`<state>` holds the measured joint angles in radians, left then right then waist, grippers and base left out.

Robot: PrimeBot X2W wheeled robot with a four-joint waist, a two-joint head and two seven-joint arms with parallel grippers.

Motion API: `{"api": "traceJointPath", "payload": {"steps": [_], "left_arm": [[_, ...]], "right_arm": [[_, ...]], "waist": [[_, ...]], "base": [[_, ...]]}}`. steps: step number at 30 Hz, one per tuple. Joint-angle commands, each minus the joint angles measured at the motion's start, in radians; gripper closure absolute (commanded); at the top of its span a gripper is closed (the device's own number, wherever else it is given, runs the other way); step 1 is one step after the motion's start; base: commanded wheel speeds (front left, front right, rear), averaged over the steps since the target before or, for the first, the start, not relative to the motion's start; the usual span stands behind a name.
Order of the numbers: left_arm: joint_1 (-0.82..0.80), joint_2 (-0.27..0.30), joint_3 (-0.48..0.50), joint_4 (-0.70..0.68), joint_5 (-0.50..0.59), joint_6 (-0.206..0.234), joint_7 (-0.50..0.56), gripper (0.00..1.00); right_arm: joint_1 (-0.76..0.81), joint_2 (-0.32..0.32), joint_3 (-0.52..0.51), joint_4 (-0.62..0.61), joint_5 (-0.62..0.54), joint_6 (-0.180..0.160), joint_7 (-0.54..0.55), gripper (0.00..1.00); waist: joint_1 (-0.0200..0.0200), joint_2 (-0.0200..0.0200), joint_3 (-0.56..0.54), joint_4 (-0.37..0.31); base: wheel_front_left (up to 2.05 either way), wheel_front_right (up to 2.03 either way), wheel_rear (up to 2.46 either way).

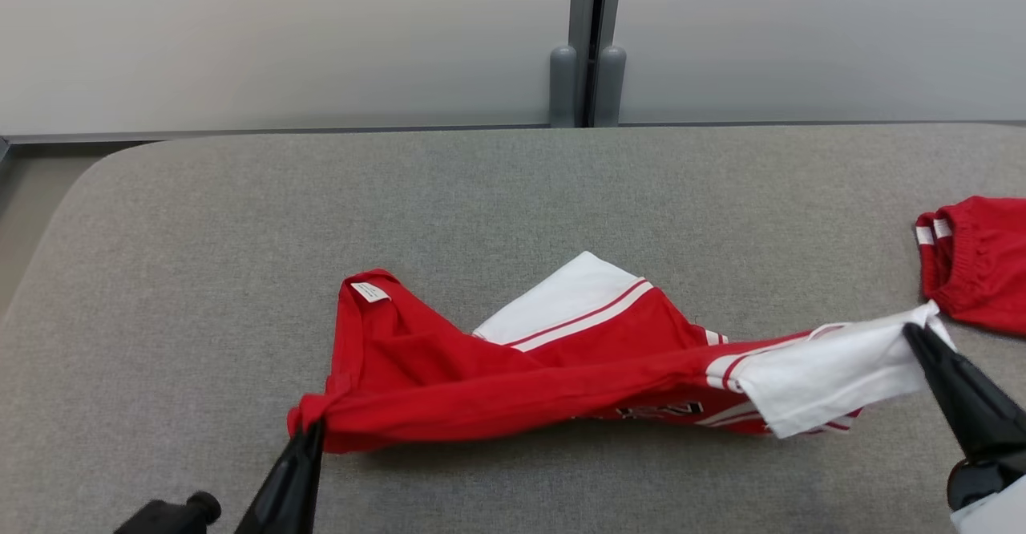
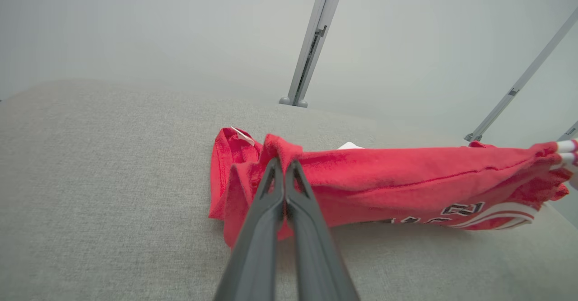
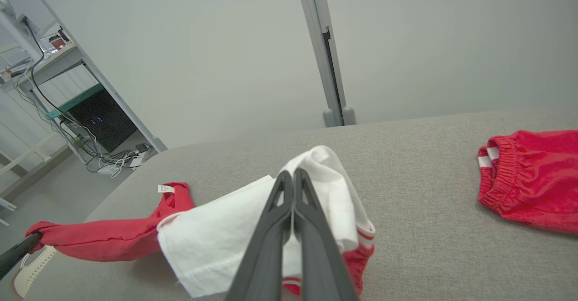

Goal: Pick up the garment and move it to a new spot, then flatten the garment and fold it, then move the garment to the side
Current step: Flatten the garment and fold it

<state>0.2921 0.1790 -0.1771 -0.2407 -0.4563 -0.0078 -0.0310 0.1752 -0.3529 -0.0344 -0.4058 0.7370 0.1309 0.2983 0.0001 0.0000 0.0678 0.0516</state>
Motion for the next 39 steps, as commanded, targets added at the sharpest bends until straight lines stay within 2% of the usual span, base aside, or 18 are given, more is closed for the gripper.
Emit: {"api": "traceJointPath", "payload": {"steps": [1, 6, 9, 11, 14, 15, 17, 22, 24, 27, 32, 33, 36, 39], "left_arm": [[-0.039, 0.007, 0.009, -0.023, -0.005, -0.001, 0.001, 1.0], [-0.19, 0.037, 0.024, -0.08, -0.021, -0.025, 0.052, 1.0], [-0.347, 0.057, 0.029, -0.067, -0.046, -0.048, 0.111, 1.0], [-0.488, 0.093, 0.022, -0.034, -0.036, -0.066, 0.16, 1.0], [-0.721, 0.1, 0.01, 0.061, -0.065, -0.087, 0.223, 1.0], [-0.721, 0.1, 0.01, 0.061, -0.065, -0.087, 0.223, 1.0], [-0.888, 0.102, 0.004, 0.155, -0.078, -0.095, 0.255, 1.0], [-1.262, 0.089, -0.019, 0.452, -0.07, -0.108, 0.278, 1.0], [-1.391, 0.078, -0.018, 0.568, -0.055, -0.109, 0.252, 1.0], [-1.566, 0.084, 0.0, 0.726, -0.017, -0.076, 0.194, 1.0], [-1.769, 0.065, -0.018, 0.924, 0.044, -0.07, 0.04, 1.0], [-1.823, 0.06, -0.016, 0.975, 0.048, -0.075, -0.02, 1.0], [-1.804, 0.032, -0.029, 1.069, 0.045, -0.09, -0.11, 1.0], [-1.743, 0.005, -0.048, 1.137, 0.021, -0.109, -0.177, 1.0]], "right_arm": [[-0.024, -0.001, -0.02, -0.016, 0.006, 0.0, 0.006, 1.0], [-0.166, -0.029, -0.065, -0.041, 0.003, 0.0, 0.033, 1.0], [-0.327, -0.073, -0.047, -0.003, -0.013, 0.0, 0.074, 1.0], [-0.463, -0.1, -0.018, 0.045, -0.027, 0.0, 0.108, 1.0], [-0.694, -0.114, 0.036, 0.142, -0.039, 0.0, 0.157, 1.0], [-0.694, -0.114, 0.036, 0.142, -0.039, 0.0, 0.157, 1.0], [-0.866, -0.131, 0.069, 0.222, -0.083, 0.0, 0.187, 1.0], [-1.262, -0.039, 0.137, 0.488, -0.185, 0.0, 0.16, 1.0], [-1.401, 0.004, 0.155, 0.595, -0.247, 0.0, 0.113, 1.0], [-1.584, 0.103, 0.136, 0.76, -0.322, 0.0, -0.001, 1.0], [-1.784, 0.206, 0.126, 0.98, -0.386, 0.0, -0.164, 1.0], [-1.826, 0.229, 0.146, 1.028, -0.381, 0.0, -0.211, 1.0], [-1.784, 0.236, 0.202, 1.085, -0.346, 0.0, -0.286, 1.0], [-1.675, 0.221, 0.269, 1.069, -0.264, 0.0, -0.368, 1.0]], "waist": [[-0.0001, 0.0, 0.022, -0.009], [-0.0001, 0.0, 0.09, 0.002], [-0.0001, 0.0, 0.152, 0.017], [-0.0001, 0.0, 0.195, 0.035], [-0.0001, 0.0, 0.26, 0.063], [-0.0001, 0.0, 0.26, 0.063], [-0.0001, 0.0, 0.305, 0.078], [-0.0001, 0.0, 0.381, 0.087], [-0.0001, 0.0, 0.404, 0.08], [-0.0001, 0.0, 0.446, 0.055], [-0.0001, 0.0, 0.515, 0.027], [-0.0001, 0.0, 0.554, 0.017], [-0.0001, 0.0, 0.577, 0.007], [-0.0001, 0.0, 0.557, 0.002]], "base": [[0.0, 0.0, 0.0], [0.0, 0.0, 0.0], [0.0, 0.0, 0.0], [0.0, 0.0, 0.0], [0.0, 0.0, 0.0], [0.0, 0.0, 0.0], [0.0, 0.0, 0.0], [0.0, 0.0, 0.0], [0.0, 0.0, 0.0], [0.0, 0.0, 0.0], [0.0, 0.0, 0.0], [0.0, 0.0, 0.0], [0.0, 0.0, 0.0], [0.0, 0.0, 0.0]]}}
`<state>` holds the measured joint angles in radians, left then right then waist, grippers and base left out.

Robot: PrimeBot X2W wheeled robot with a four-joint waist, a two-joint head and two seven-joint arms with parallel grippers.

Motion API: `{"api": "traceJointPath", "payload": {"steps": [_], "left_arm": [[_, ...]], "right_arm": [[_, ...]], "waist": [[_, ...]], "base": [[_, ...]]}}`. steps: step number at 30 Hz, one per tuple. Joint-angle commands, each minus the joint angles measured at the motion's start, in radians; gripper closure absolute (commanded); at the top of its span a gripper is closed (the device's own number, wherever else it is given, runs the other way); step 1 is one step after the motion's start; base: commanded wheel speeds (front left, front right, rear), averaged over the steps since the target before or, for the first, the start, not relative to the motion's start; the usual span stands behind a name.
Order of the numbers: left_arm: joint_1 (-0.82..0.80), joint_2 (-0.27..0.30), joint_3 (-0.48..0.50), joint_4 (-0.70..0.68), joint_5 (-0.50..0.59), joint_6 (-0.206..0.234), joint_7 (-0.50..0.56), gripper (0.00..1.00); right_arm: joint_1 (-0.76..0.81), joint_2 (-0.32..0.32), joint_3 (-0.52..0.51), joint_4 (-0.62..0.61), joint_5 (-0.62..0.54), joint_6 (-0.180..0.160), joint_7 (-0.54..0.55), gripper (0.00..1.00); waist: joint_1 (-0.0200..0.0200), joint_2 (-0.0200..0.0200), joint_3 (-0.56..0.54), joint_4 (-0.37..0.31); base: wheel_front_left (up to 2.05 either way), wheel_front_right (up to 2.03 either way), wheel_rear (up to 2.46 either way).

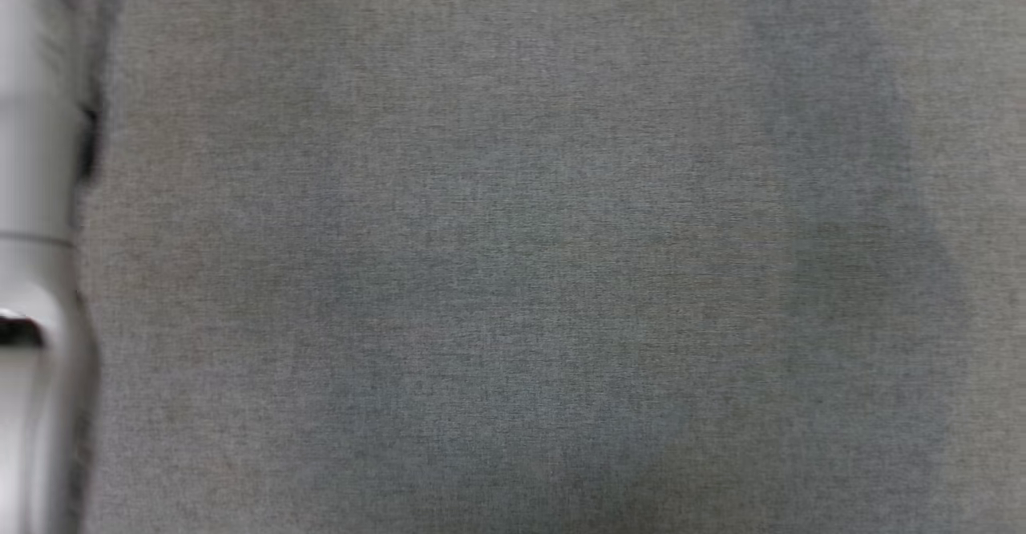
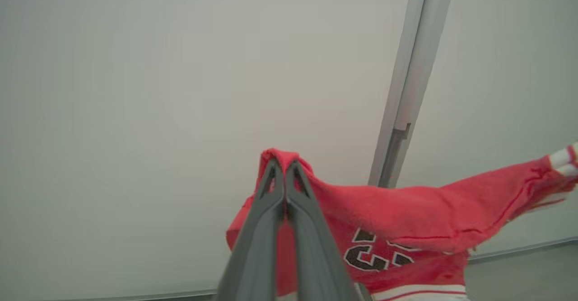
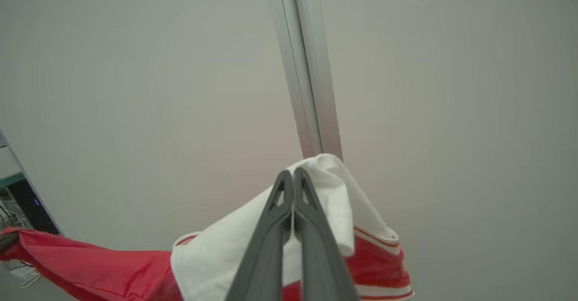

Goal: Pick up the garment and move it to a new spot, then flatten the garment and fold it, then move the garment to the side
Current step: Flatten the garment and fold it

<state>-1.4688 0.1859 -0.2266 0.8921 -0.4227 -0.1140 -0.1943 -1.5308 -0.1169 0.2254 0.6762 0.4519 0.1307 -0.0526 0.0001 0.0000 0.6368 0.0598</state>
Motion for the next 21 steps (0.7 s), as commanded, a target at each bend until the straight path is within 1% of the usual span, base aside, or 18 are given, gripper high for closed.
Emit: {"api": "traceJointPath", "payload": {"steps": [1, 3, 6, 8, 10, 13, 16, 17, 18, 21], "left_arm": [[0.043, -0.007, -0.007, 0.014, -0.018, -0.008, -0.028, 1.0], [0.131, -0.019, -0.024, 0.021, -0.041, -0.015, -0.048, 1.0], [0.309, -0.025, -0.072, -0.01, -0.073, -0.017, -0.063, 1.0], [0.432, -0.016, -0.091, -0.062, -0.124, -0.016, -0.069, 1.0], [0.545, 0.008, -0.113, -0.119, -0.155, -0.016, -0.071, 1.0], [0.758, 0.02, -0.14, -0.182, -0.174, -0.016, -0.07, 1.0], [0.921, 0.026, -0.13, -0.26, -0.203, -0.01, -0.071, 1.0], [0.982, 0.025, -0.122, -0.286, -0.216, 0.001, -0.071, 1.0], [0.982, 0.025, -0.122, -0.286, -0.216, 0.001, -0.071, 1.0], [1.168, 0.013, -0.116, -0.386, -0.25, 0.038, -0.063, 1.0]], "right_arm": [[0.078, -0.031, 0.039, -0.034, 0.047, 0.0, -0.034, 1.0], [0.211, -0.066, 0.084, -0.092, 0.116, 0.0, -0.069, 1.0], [0.457, -0.131, 0.119, -0.195, 0.226, 0.0, -0.111, 1.0], [0.623, -0.18, 0.128, -0.276, 0.282, 0.0, -0.129, 1.0], [0.775, -0.224, 0.112, -0.342, 0.322, 0.0, -0.136, 1.0], [1.015, -0.243, 0.091, -0.4, 0.37, 0.0, -0.153, 1.0], [1.182, -0.247, 0.059, -0.449, 0.395, 0.0, -0.159, 1.0], [1.235, -0.244, 0.044, -0.464, 0.399, 0.0, -0.162, 1.0], [1.235, -0.244, 0.044, -0.464, 0.399, 0.0, -0.162, 1.0], [1.377, -0.232, 0.002, -0.523, 0.401, 0.0, -0.16, 1.0]], "waist": [[-0.0001, 0.0, -0.019, -0.005], [-0.0001, 0.0, -0.037, -0.004], [-0.0001, 0.0, -0.093, -0.003], [-0.0001, 0.0, -0.138, -0.004], [-0.0001, 0.0, -0.167, 0.001], [-0.0001, 0.0, -0.262, 0.004], [-0.0001, 0.0, -0.343, 0.001], [-0.0001, 0.0, -0.368, 0.0], [-0.0001, 0.0, -0.368, 0.0], [-0.0001, 0.0, -0.444, -0.002]], "base": [[0.0, 0.0, 0.0], [0.0, 0.0, 0.0], [0.0, 0.0, 0.0], [0.0, 0.0, 0.0], [0.0, 0.0, 0.0], [0.0, 0.0, 0.0], [0.0, 0.0, 0.0], [0.0, 0.0, 0.0], [0.0, 0.0, 0.0], [0.0, 0.0, 0.0]]}}
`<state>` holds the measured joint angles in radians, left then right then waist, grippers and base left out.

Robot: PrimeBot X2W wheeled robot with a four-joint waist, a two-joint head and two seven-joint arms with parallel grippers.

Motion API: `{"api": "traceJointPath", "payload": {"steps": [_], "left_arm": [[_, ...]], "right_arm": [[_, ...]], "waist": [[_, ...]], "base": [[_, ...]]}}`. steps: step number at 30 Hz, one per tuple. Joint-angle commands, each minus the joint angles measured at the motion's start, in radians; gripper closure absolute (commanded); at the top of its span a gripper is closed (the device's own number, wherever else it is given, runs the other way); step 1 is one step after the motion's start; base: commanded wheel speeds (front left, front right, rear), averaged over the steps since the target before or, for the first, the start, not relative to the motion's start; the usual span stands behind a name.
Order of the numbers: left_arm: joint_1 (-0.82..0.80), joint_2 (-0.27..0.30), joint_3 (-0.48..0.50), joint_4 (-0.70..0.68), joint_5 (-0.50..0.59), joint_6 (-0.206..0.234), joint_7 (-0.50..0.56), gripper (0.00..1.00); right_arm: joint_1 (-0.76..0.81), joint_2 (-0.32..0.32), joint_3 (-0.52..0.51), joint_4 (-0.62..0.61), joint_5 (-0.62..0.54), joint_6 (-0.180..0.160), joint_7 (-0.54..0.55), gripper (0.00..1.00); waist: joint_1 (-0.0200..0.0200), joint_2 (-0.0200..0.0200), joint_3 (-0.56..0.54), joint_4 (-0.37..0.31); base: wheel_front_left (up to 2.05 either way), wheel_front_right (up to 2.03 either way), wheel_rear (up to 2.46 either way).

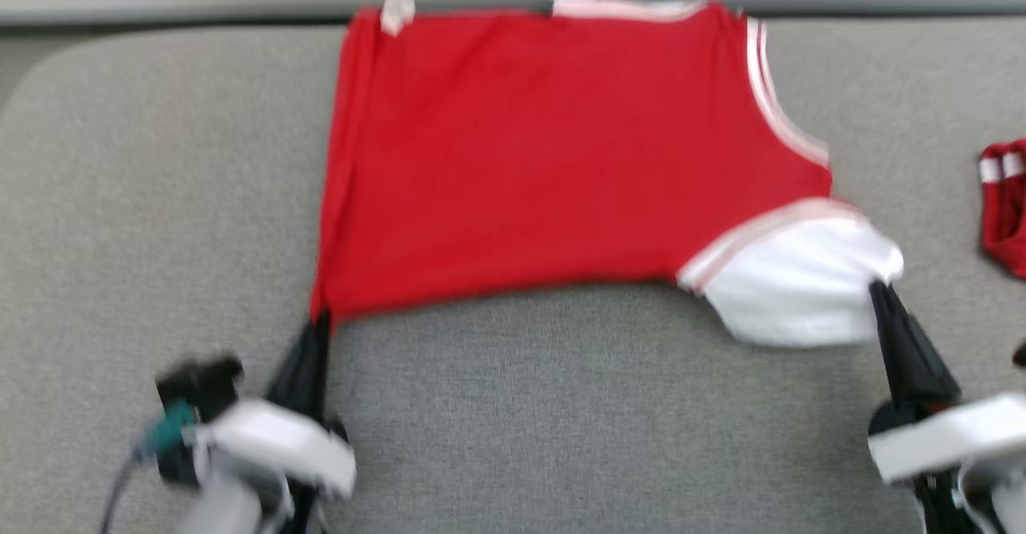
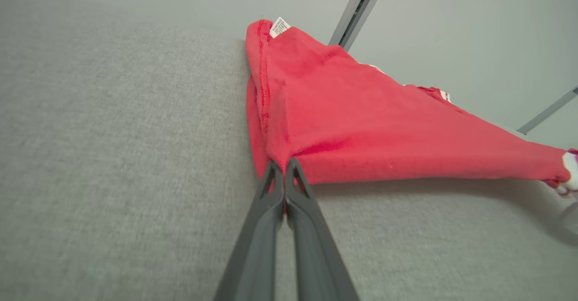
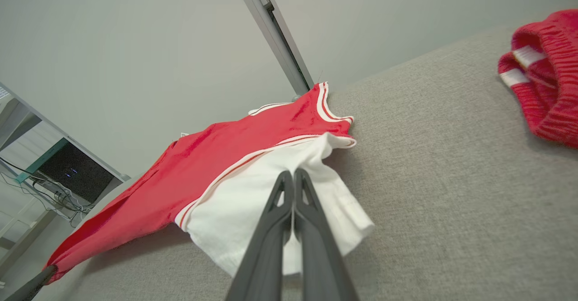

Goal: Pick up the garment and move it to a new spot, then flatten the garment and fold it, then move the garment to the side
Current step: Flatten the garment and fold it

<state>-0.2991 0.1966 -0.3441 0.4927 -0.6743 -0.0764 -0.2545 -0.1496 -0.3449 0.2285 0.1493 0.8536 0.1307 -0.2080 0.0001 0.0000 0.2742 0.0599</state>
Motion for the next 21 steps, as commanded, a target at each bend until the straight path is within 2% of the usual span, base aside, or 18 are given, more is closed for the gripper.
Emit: {"api": "traceJointPath", "payload": {"steps": [1, 5, 10, 15, 18, 21], "left_arm": [[0.056, 0.0, 0.003, -0.03, -0.01, 0.017, 0.006, 1.0], [0.288, -0.005, 0.006, -0.223, -0.042, 0.102, 0.032, 1.0], [0.527, -0.002, -0.02, -0.447, -0.05, 0.195, 0.08, 1.0], [0.642, 0.005, -0.028, -0.572, -0.068, 0.24, 0.111, 1.0], [0.639, 0.019, -0.018, -0.625, -0.07, 0.252, 0.129, 1.0], [0.597, 0.053, -0.006, -0.679, -0.06, 0.258, 0.168, 1.0]], "right_arm": [[0.04, 0.001, -0.013, -0.022, -0.002, 0.0, 0.002, 1.0], [0.219, 0.025, -0.067, -0.134, -0.011, 0.0, 0.039, 1.0], [0.434, 0.067, -0.152, -0.272, -0.042, 0.0, 0.106, 1.0], [0.554, 0.106, -0.215, -0.317, -0.107, 0.0, 0.168, 1.0], [0.534, 0.125, -0.224, -0.328, -0.135, 0.0, 0.195, 1.0], [0.476, 0.116, -0.218, -0.349, -0.153, 0.0, 0.235, 1.0]], "waist": [[-0.0001, 0.0, -0.102, -0.005], [-0.0001, 0.0, -0.167, -0.016], [-0.0001, 0.0, -0.189, -0.017], [-0.0001, 0.0, -0.172, -0.012], [-0.0001, 0.0, -0.158, -0.01], [-0.0001, 0.0, -0.142, -0.009]], "base": [[0.0, 0.0, 0.0], [0.0, 0.0, 0.0], [0.0, 0.0, 0.0], [0.0, 0.0, 0.0], [0.0, 0.0, 0.0], [0.0, 0.0, 0.0]]}}
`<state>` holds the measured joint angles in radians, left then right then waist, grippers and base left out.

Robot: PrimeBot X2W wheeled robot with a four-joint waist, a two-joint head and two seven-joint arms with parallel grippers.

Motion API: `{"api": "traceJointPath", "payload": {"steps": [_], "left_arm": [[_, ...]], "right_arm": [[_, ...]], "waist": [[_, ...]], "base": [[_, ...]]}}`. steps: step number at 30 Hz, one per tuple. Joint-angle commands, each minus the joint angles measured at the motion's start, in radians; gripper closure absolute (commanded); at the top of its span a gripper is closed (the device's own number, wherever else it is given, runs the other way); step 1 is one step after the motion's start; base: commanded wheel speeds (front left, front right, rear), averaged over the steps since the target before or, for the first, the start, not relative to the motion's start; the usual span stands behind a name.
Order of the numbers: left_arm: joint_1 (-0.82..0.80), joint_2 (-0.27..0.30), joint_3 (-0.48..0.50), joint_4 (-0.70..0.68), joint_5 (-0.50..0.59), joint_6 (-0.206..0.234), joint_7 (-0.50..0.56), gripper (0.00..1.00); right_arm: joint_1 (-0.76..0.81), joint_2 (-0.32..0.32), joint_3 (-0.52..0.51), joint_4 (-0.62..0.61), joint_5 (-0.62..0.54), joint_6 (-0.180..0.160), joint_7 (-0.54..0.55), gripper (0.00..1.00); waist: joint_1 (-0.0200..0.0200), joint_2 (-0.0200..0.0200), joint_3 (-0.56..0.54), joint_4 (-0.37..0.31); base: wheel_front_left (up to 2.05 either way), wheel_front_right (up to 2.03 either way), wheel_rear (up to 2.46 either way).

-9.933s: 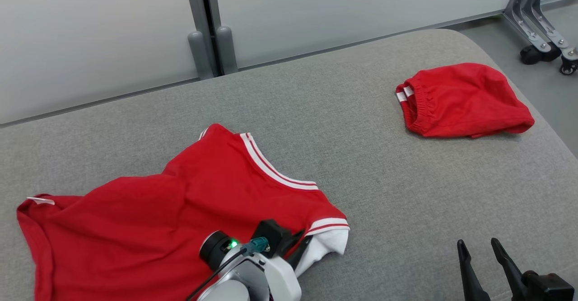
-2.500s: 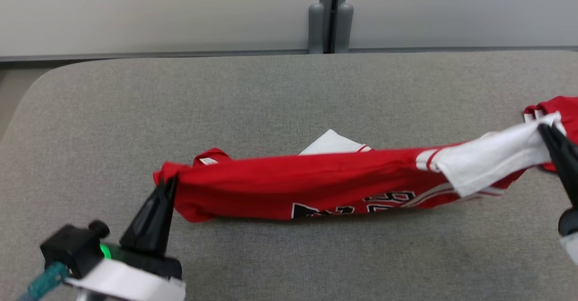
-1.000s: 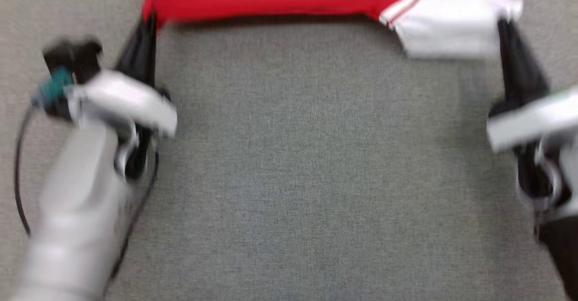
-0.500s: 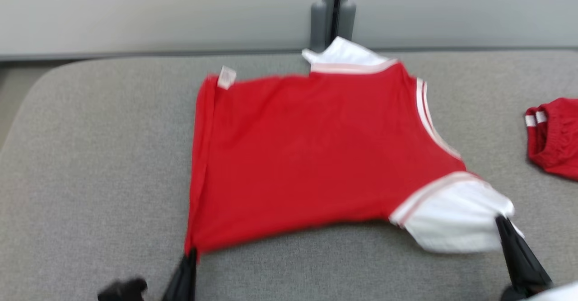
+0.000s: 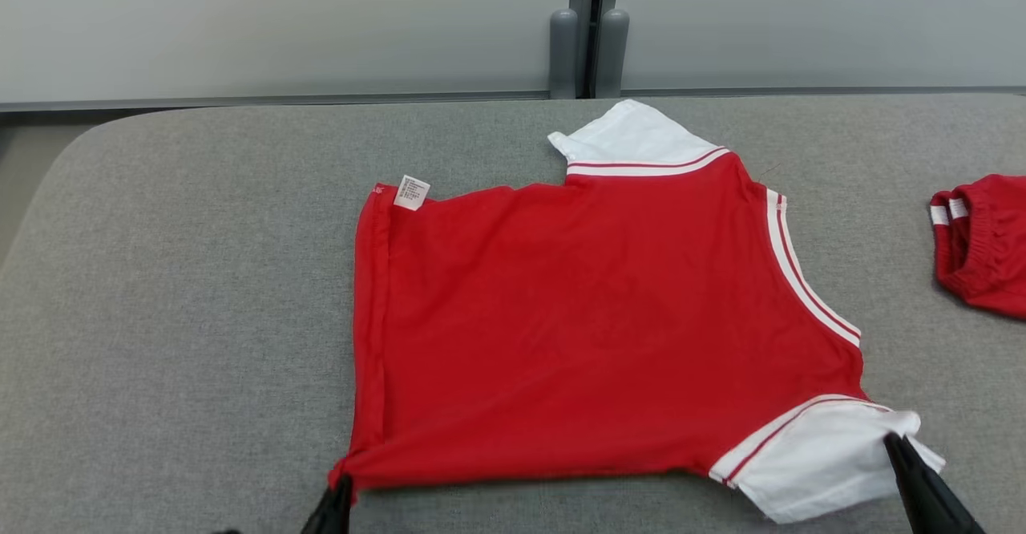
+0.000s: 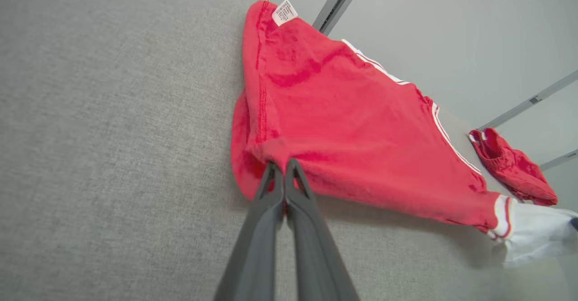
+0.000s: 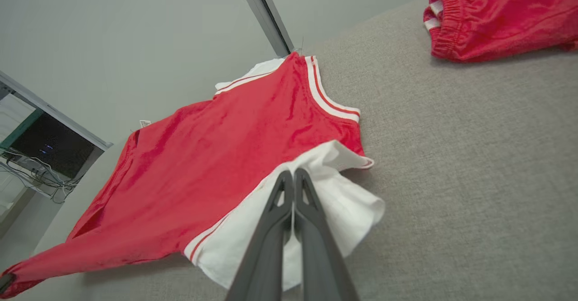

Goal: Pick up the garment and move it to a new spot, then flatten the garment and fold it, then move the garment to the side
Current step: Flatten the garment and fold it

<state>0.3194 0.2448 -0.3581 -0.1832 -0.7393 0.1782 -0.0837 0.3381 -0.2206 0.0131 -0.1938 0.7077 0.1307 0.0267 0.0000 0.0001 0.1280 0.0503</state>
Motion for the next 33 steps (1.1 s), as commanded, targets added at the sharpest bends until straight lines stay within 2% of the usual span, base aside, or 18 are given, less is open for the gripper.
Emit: {"api": "traceJointPath", "payload": {"steps": [1, 6, 9, 12, 19, 20, 21, 22, 23, 24, 26, 30, 33], "left_arm": [[-0.038, 0.015, 0.011, -0.02, 0.006, 0.006, 0.013, 1.0], [-0.148, 0.057, 0.022, -0.076, -0.003, 0.006, 0.108, 1.0], [-0.242, 0.071, 0.006, -0.068, -0.011, -0.01, 0.18, 1.0], [-0.344, 0.083, 0.006, -0.02, -0.01, -0.018, 0.232, 1.0], [-0.546, 0.071, -0.014, 0.148, -0.012, -0.04, 0.313, 1.0], [-0.568, 0.071, -0.019, 0.171, -0.007, -0.046, 0.321, 1.0], [-0.59, 0.071, -0.023, 0.19, 0.0, -0.052, 0.321, 0.76], [-0.59, 0.071, -0.023, 0.19, 0.0, -0.052, 0.321, 0.76], [-0.606, 0.067, -0.026, 0.211, 0.002, -0.056, 0.316, 0.48], [-0.618, 0.064, -0.033, 0.228, 0.006, -0.069, 0.314, 0.02], [-0.642, 0.056, -0.032, 0.256, 0.004, -0.085, 0.296, 0.0], [-0.634, 0.052, -0.015, 0.283, 0.01, -0.073, 0.253, 0.0], [-0.565, 0.064, -0.002, 0.261, 0.002, -0.062, 0.228, 0.0]], "right_arm": [[-0.034, -0.014, -0.001, -0.009, -0.012, 0.0, 0.016, 1.0], [-0.181, -0.054, 0.003, 0.006, -0.025, 0.0, 0.097, 1.0], [-0.279, -0.083, 0.022, 0.039, -0.033, 0.0, 0.152, 1.0], [-0.379, -0.11, 0.045, 0.091, -0.042, 0.0, 0.208, 1.0], [-0.566, -0.152, 0.114, 0.225, -0.065, 0.0, 0.314, 1.0], [-0.592, -0.155, 0.121, 0.239, -0.071, 0.0, 0.319, 0.89], [-0.617, -0.153, 0.128, 0.254, -0.077, 0.0, 0.317, 0.53], [-0.617, -0.153, 0.128, 0.254, -0.077, 0.0, 0.317, 0.53], [-0.641, -0.151, 0.137, 0.266, -0.085, 0.0, 0.307, 0.0], [-0.661, -0.147, 0.137, 0.282, -0.094, 0.0, 0.295, 0.0], [-0.694, -0.137, 0.138, 0.299, -0.105, 0.0, 0.26, 0.0], [-0.699, -0.138, 0.141, 0.308, -0.123, 0.0, 0.193, 0.0], [-0.634, -0.148, 0.133, 0.267, -0.113, 0.0, 0.166, 0.0]], "waist": [[0.0, -0.0001, 0.011, 0.001], [0.0, -0.0001, 0.059, 0.01], [0.0, -0.0001, 0.1, 0.021], [0.0, -0.0001, 0.132, 0.029], [0.0, -0.0001, 0.168, 0.043], [0.0, -0.0001, 0.172, 0.042], [0.0, -0.0001, 0.176, 0.041], [0.0, -0.0001, 0.176, 0.041], [0.0, -0.0001, 0.178, 0.039], [0.0, -0.0001, 0.18, 0.038], [0.0, -0.0001, 0.184, 0.036], [0.0, -0.0001, 0.175, 0.023], [0.0, -0.0001, 0.164, 0.014]], "base": [[0.0, 0.0, 0.0], [0.0, 0.0, 0.0], [0.0, 0.0, 0.0], [0.0, 0.0, 0.0], [0.0, 0.0, 0.0], [0.0, 0.0, 0.0], [0.0, 0.0, 0.0], [0.0, 0.0, 0.0], [0.0, 0.0, 0.0], [0.0, 0.0, 0.0], [0.0, 0.0, 0.0], [0.0, 0.0, 0.0], [0.0, 0.0, 0.0]]}}
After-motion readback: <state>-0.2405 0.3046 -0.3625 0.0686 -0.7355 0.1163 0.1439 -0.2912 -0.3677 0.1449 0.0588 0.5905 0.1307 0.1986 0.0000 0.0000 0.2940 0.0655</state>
